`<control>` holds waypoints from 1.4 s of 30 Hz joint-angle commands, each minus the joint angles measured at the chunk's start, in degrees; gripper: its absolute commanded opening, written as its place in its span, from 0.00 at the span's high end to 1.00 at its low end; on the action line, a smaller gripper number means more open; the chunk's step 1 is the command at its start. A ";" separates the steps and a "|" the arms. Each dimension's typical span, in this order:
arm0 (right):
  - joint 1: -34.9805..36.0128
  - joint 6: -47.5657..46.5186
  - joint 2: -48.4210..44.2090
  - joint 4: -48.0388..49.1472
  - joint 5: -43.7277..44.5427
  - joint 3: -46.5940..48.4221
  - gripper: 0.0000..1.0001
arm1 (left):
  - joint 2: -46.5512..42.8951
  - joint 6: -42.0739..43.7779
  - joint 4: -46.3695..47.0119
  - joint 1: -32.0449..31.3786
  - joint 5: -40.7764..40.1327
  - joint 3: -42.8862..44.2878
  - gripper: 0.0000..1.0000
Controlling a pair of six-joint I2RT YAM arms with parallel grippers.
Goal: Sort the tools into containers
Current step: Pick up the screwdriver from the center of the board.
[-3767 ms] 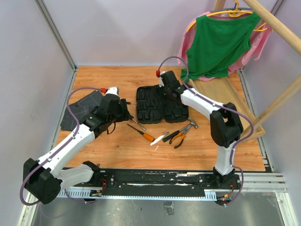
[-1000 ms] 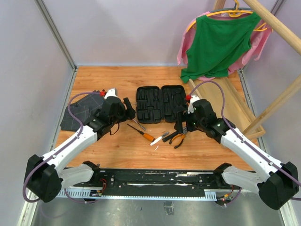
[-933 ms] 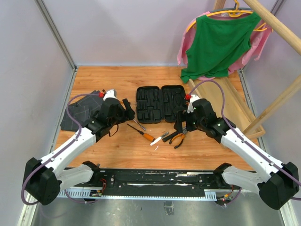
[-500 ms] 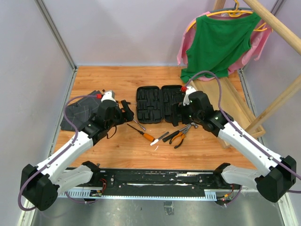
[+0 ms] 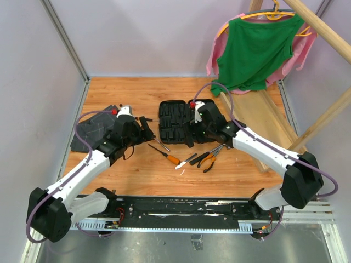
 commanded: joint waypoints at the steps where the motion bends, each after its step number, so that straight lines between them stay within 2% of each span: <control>1: 0.99 -1.24 4.11 1.73 -2.67 4.02 0.10 | 1.13 1.43 1.21 3.46 2.55 2.32 0.09; 4: 0.97 -1.36 7.52 1.73 -4.69 6.15 0.10 | 1.34 1.21 1.41 5.07 4.45 3.16 0.09; 14: 2.23 -2.04 17.74 3.17 -9.12 12.01 0.12 | 1.16 4.32 -3.86 6.51 1.31 10.09 0.08; 22: 6.49 -5.01 21.99 2.96 -12.56 13.48 0.20 | 0.55 5.89 -6.26 6.67 -0.83 11.47 0.08; 28: 9.31 -7.52 23.71 1.32 -13.07 13.58 0.29 | -0.96 6.27 -7.65 6.66 -1.37 11.14 0.08; 42: 12.73 -11.25 27.14 -2.13 -9.62 11.42 0.33 | -2.38 2.58 -5.21 6.60 0.70 6.08 0.08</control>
